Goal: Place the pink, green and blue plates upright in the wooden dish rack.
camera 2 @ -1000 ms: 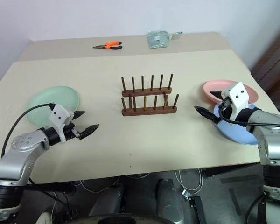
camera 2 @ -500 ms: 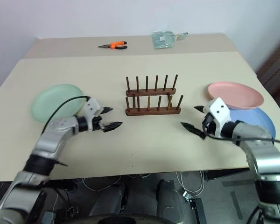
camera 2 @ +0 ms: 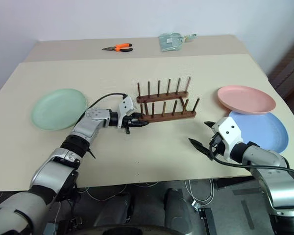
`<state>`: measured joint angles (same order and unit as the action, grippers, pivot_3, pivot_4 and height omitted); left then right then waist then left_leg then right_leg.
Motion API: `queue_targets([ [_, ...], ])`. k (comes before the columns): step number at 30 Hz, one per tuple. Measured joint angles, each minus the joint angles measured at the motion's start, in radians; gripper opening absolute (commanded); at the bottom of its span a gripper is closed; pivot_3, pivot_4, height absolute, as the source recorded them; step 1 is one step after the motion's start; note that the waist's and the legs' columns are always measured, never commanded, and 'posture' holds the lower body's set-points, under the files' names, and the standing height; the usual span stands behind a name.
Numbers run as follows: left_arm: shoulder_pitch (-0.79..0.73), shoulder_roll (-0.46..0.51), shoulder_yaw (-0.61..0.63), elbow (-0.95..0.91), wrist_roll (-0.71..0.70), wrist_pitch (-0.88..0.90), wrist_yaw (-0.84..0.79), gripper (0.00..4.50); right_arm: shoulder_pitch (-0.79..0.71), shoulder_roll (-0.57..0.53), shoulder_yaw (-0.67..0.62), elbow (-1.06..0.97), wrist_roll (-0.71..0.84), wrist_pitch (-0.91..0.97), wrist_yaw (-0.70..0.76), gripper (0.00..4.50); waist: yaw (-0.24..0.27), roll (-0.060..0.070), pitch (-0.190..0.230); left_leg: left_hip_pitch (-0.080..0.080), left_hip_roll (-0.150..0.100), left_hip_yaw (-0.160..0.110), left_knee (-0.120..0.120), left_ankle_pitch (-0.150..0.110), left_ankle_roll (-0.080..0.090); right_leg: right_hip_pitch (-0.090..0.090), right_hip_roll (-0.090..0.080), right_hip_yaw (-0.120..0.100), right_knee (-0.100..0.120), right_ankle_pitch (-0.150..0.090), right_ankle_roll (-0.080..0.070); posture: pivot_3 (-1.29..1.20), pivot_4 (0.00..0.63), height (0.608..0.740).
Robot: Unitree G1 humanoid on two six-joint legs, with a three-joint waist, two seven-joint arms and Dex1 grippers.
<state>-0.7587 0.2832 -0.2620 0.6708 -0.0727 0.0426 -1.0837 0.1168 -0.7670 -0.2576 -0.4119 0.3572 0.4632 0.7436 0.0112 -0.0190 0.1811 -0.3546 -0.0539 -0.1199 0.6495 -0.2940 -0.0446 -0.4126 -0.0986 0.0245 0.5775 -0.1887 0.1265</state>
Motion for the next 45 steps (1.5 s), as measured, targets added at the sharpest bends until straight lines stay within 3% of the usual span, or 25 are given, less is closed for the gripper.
queue_targets([
  [11, 0.182, 0.106, -0.063, -0.357, 0.003, 0.086, -0.121, 0.79, 0.117, -0.079, -0.103, 0.002, 0.009, 0.012, 0.092, 4.5, 0.001, 0.0, 0.0, 0.0, 0.0, 0.0, 0.0, 0.0, 0.0, 0.001, 0.0, 0.0, 0.0, -0.002, -0.003, 0.0, 0.15, 0.74],
  [13, 0.195, 0.122, -0.069, -0.378, 0.005, 0.087, -0.133, 1.9, 0.123, -0.079, -0.102, 0.002, 0.007, 0.011, 0.097, 4.5, 0.001, 0.0, 0.0, 0.0, 0.0, 0.0, 0.0, 0.0, 0.0, 0.001, 0.0, 0.0, 0.0, -0.002, -0.003, 0.0, 0.15, 0.74],
  [14, 0.198, 0.13, -0.074, -0.382, 0.005, 0.091, -0.138, 2.24, 0.124, -0.079, -0.102, 0.002, 0.004, 0.011, 0.097, 4.5, 0.001, 0.0, 0.0, 0.0, 0.0, 0.0, 0.0, 0.0, 0.0, 0.001, 0.0, 0.0, 0.0, -0.002, -0.003, 0.0, 0.15, 0.74],
  [17, 0.199, 0.133, -0.077, -0.402, 0.004, 0.122, -0.132, 3.7, 0.116, -0.079, -0.097, 0.004, -0.002, 0.013, 0.095, 3.65, 0.001, 0.0, 0.0, 0.0, 0.0, 0.0, 0.0, 0.0, 0.0, 0.001, 0.0, 0.0, 0.0, -0.002, -0.003, 0.0, 0.15, 0.74],
  [18, 0.2, 0.14, -0.077, -0.411, 0.005, 0.132, -0.125, 4.24, 0.116, -0.08, -0.095, 0.004, -0.002, 0.014, 0.098, 3.15, 0.001, 0.0, 0.0, 0.0, 0.0, 0.0, 0.0, 0.0, 0.0, 0.001, 0.0, 0.0, 0.0, -0.002, -0.003, 0.0, 0.15, 0.74],
  [19, 0.206, 0.152, -0.073, -0.426, 0.004, 0.147, -0.11, 4.5, 0.121, -0.083, -0.089, 0.003, -0.002, 0.017, 0.105, 2.74, 0.001, 0.0, 0.0, 0.0, 0.001, 0.0, 0.0, 0.0, 0.0, 0.001, 0.0, 0.0, 0.0, -0.002, -0.003, 0.0, 0.15, 0.74],
  [21, 0.232, 0.18, -0.05, -0.463, -0.005, 0.177, -0.09, 4.5, 0.133, -0.085, -0.079, -0.002, 0.001, 0.027, 0.117, 1.83, -0.003, 0.0, 0.0, 0.001, 0.001, 0.0, 0.0, 0.0, 0.0, 0.0, 0.0, 0.0, 0.0, -0.002, -0.003, 0.0, 0.15, 0.74],
  [24, 0.323, 0.262, 0.031, -0.576, -0.067, 0.288, -0.081, 3.23, 0.15, -0.085, -0.053, -0.032, 0.007, 0.045, 0.127, 0.29, -0.016, 0.0, 0.0, 0.001, 0.002, 0.0, -0.002, 0.0, 0.0, 0.0, 0.001, 0.0, 0.001, -0.002, -0.003, 0.0, 0.15, 0.74],
  [25, 0.347, 0.284, 0.048, -0.603, -0.081, 0.314, -0.082, 2.72, 0.151, -0.085, -0.042, -0.039, 0.004, 0.046, 0.127, 0.0, -0.019, 0.0, 0.0, 0.001, 0.002, 0.0, -0.002, 0.0, 0.0, 0.0, 0.001, 0.0, 0.001, -0.002, -0.003, 0.0, 0.15, 0.74],
  [29, 0.45, 0.314, 0.064, -0.77, -0.124, 0.429, -0.059, 0.78, 0.098, -0.075, 0.088, -0.014, -0.09, 0.003, 0.087, 0.0, -0.021, 0.0, 0.0, 0.0, 0.002, 0.0, -0.001, 0.0, 0.0, 0.0, 0.0, 0.0, 0.0, -0.002, -0.003, 0.0, 0.15, 0.74],
  [35, 0.469, 0.201, -0.073, -0.88, -0.079, 0.463, 0.064, 0.78, -0.048, -0.034, 0.226, 0.09, -0.216, -0.055, 0.014, 0.0, -0.003, -0.002, 0.0, 0.001, 0.001, 0.0, 0.0, 0.0, 0.0, 0.001, 0.0, 0.0, 0.0, -0.002, -0.003, 0.0, 0.15, 0.74],
  [45, 0.342, 0.066, -0.107, -0.662, 0.049, 0.343, 0.335, 0.78, -0.295, 0.115, 0.344, 0.311, -0.349, -0.12, -0.111, 0.0, -0.007, -0.004, -0.003, 0.005, 0.001, 0.0, 0.0, 0.0, 0.0, 0.004, 0.0, 0.0, 0.001, -0.001, -0.003, 0.0, 0.15, 0.74],
])
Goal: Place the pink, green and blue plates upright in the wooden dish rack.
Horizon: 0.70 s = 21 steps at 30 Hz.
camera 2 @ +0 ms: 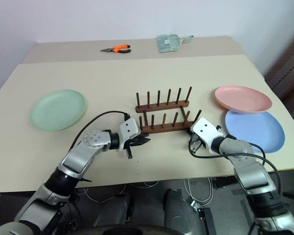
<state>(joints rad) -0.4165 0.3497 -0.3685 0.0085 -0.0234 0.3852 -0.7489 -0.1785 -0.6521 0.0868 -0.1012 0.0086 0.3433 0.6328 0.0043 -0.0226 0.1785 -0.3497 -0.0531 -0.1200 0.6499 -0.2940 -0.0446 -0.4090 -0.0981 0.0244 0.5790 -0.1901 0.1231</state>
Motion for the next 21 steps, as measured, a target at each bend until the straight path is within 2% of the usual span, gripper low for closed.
queue_targets([
  [4, -0.038, -0.001, 0.018, 0.072, 0.002, -0.032, 0.038, 0.78, -0.099, 0.05, 0.026, 0.123, -0.04, -0.045, -0.04, 0.0, -0.004, 0.001, -0.001, 0.001, 0.0, 0.0, 0.0, 0.0, 0.0, 0.0, 0.0, 0.0, 0.001, 0.0, 0.0, 0.0, 0.15, 0.74],
  [9, -0.055, 0.004, 0.037, 0.126, 0.003, -0.072, 0.058, 0.78, -0.154, 0.065, 0.029, 0.212, -0.069, -0.089, -0.062, 0.0, -0.015, 0.001, -0.001, 0.001, 0.0, 0.0, -0.001, 0.0, 0.0, 0.0, 0.0, 0.0, 0.001, 0.002, 0.001, 0.0, 0.15, 0.74],
  [12, -0.056, 0.014, 0.038, 0.133, 0.012, -0.091, 0.068, 0.72, -0.152, 0.046, 0.022, 0.199, -0.047, -0.086, -0.016, 0.83, -0.017, 0.001, -0.001, 0.001, 0.0, 0.0, -0.001, 0.0, 0.0, 0.0, 0.0, 0.0, 0.001, 0.003, 0.002, 0.0, 0.15, 0.74],
  [15, -0.051, 0.019, 0.04, 0.129, 0.014, -0.101, 0.082, 0.72, -0.113, -0.083, -0.014, 0.13, -0.045, -0.089, 0.034, 2.24, -0.015, 0.003, -0.001, 0.0, -0.001, 0.0, -0.001, 0.0, 0.0, 0.0, 0.0, 0.0, 0.0, 0.002, 0.003, 0.0, 0.15, 0.74],
  [18, -0.034, 0.029, 0.061, 0.12, 0.01, -0.109, 0.086, 0.72, -0.091, -0.204, -0.128, 0.082, -0.044, -0.089, 0.052, 3.68, -0.019, 0.004, -0.002, 0.0, 0.0, 0.0, -0.002, 0.0, 0.0, 0.0, 0.0, 0.0, 0.0, 0.001, 0.003, 0.0, 0.15, 0.74],
  [21, -0.018, 0.031, 0.096, 0.104, -0.014, -0.084, 0.081, 0.72, -0.036, -0.338, -0.248, 0.047, -0.033, -0.106, 0.105, 3.68, -0.019, 0.005, -0.002, 0.0, 0.0, 0.0, -0.002, 0.0, 0.0, 0.0, 0.0, 0.0, 0.0, 0.001, 0.004, 0.0, 0.15, 0.74],
])
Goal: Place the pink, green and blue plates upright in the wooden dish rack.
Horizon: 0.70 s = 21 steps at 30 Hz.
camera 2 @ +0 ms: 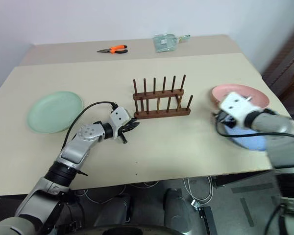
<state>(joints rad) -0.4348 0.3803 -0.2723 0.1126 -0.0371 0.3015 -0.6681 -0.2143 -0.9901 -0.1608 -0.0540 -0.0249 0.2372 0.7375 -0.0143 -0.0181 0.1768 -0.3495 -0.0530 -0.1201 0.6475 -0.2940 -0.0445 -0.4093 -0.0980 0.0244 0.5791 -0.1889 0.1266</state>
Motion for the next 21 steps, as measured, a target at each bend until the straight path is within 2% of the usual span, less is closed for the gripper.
queue_targets([
  [3, 0.04, 0.032, 0.007, -0.058, -0.044, 0.006, -0.088, 0.72, 0.039, -0.075, -0.028, 0.031, -0.032, -0.072, 0.015, 3.68, -0.004, 0.0, 0.0, 0.0, 0.0, 0.001, 0.0, 0.0, 0.0, 0.0, 0.0, 0.0, -0.001, -0.002, -0.003, 0.0, 0.15, 0.74],
  [7, 0.068, 0.029, -0.011, -0.183, -0.15, 0.067, -0.213, 0.72, 0.02, -0.092, 0.054, 0.21, -0.138, -0.228, -0.028, 3.68, 0.003, 0.0, 0.001, -0.004, 0.0, 0.002, 0.002, 0.0, 0.0, -0.001, -0.001, 0.001, -0.001, -0.001, -0.003, 0.0, 0.15, 0.74],
  [10, 0.063, 0.029, -0.02, -0.275, -0.198, 0.105, -0.26, 0.72, -0.058, -0.082, 0.123, 0.368, -0.207, -0.311, -0.078, 2.82, 0.001, 0.001, 0.001, -0.004, -0.001, 0.002, 0.002, 0.0, 0.0, -0.001, -0.001, 0.001, -0.001, 0.0, -0.005, 0.0, 0.15, 0.74],
  [15, 0.055, 0.022, -0.023, -0.332, -0.224, 0.145, -0.262, 0.72, -0.12, -0.074, 0.174, 0.499, -0.259, -0.397, -0.127, 0.3, 0.0, 0.001, 0.001, -0.003, -0.001, 0.002, 0.001, 0.0, 0.0, -0.002, -0.001, 0.001, -0.001, 0.0, -0.006, 0.0, 0.15, 0.74],
  [16, 0.057, 0.022, -0.023, -0.337, -0.229, 0.15, -0.261, 0.72, -0.124, -0.073, 0.184, 0.514, -0.266, -0.406, -0.134, 0.02, 0.0, 0.001, 0.001, -0.003, -0.001, 0.002, 0.002, 0.0, 0.0, -0.002, -0.001, 0.001, -0.001, 0.0, -0.006, 0.0, 0.15, 0.74],
  [21, 0.071, 0.038, -0.022, -0.356, -0.234, 0.155, -0.252, 0.72, -0.129, -0.07, 0.182, 0.511, -0.261, -0.434, -0.151, 0.02, 0.001, 0.001, 0.001, -0.003, -0.001, 0.002, 0.002, 0.0, 0.0, -0.001, -0.001, 0.001, -0.001, 0.0, -0.006, 0.0, 0.15, 0.74],
])
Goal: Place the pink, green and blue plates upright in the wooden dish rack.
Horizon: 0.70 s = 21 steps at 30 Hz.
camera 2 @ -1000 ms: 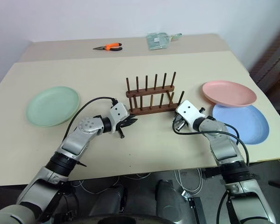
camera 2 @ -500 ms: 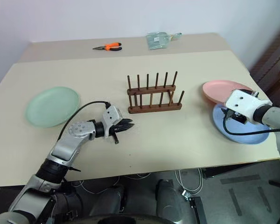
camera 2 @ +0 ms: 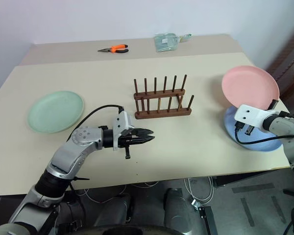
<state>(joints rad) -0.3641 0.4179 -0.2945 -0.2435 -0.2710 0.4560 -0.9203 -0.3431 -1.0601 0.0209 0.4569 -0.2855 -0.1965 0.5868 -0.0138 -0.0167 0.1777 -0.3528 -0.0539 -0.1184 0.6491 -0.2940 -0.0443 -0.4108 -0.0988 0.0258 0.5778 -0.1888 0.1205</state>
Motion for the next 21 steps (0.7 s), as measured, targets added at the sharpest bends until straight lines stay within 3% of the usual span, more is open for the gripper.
queue_targets([
  [3, 0.0, 0.014, 0.012, 0.001, 0.0, -0.001, 0.007, 0.72, 0.0, 0.002, -0.049, -0.076, 0.062, 0.011, 0.009, 0.02, -0.001, 0.002, 0.001, 0.0, 0.0, 0.0, 0.0, 0.0, 0.0, 0.0, 0.0, 0.0, 0.0, 0.0, 0.0, 0.0, 0.15, 0.74],
  [5, 0.0, 0.023, 0.026, 0.008, -0.001, -0.001, 0.007, 0.72, -0.033, 0.055, -0.133, -0.184, 0.21, 0.104, 0.042, 0.02, -0.006, 0.002, 0.001, -0.001, 0.001, 0.0, 0.0, 0.0, 0.0, 0.0, 0.0, 0.0, 0.0, 0.0, 0.0, 0.0, 0.15, 0.74],
  [10, -0.003, 0.028, 0.039, 0.016, -0.009, -0.002, 0.001, 0.72, -0.168, 0.25, -0.319, -0.582, 0.884, 0.643, 0.078, 0.02, 0.005, 0.001, 0.001, 0.0, 0.001, -0.006, 0.0, 0.0, 0.0, 0.001, 0.002, -0.003, 0.0, 0.001, 0.0, 0.0, 0.15, 0.74],
  [12, -0.003, 0.028, 0.042, 0.019, -0.017, -0.002, 0.0, 0.72, -0.19, 0.285, -0.335, -0.663, 1.06, 0.783, 0.067, 0.02, 0.015, 0.001, 0.001, -0.002, 0.0, -0.009, 0.001, 0.0, 0.0, 0.001, 0.001, -0.004, -0.001, 0.0, -0.001, 0.0, 0.15, 0.74],
  [16, -0.003, 0.029, 0.049, 0.018, -0.026, -0.002, -0.001, 0.72, -0.175, 0.294, -0.344, -0.695, 1.186, 0.929, 0.053, 0.02, 0.031, 0.001, 0.002, -0.004, -0.002, -0.009, 0.003, 0.0, 0.0, 0.001, 0.0, -0.003, -0.002, 0.0, -0.001, 0.0, 0.15, 0.74],
  [21, 0.0, 0.029, 0.049, 0.009, -0.026, -0.001, 0.003, 0.72, -0.171, 0.298, -0.337, -0.691, 1.2, 0.968, 0.047, 0.02, 0.021, 0.002, 0.001, -0.003, -0.001, -0.007, 0.001, 0.0, 0.0, 0.0, 0.001, -0.003, 0.0, 0.0, 0.0, 0.0, 0.15, 0.74],
])
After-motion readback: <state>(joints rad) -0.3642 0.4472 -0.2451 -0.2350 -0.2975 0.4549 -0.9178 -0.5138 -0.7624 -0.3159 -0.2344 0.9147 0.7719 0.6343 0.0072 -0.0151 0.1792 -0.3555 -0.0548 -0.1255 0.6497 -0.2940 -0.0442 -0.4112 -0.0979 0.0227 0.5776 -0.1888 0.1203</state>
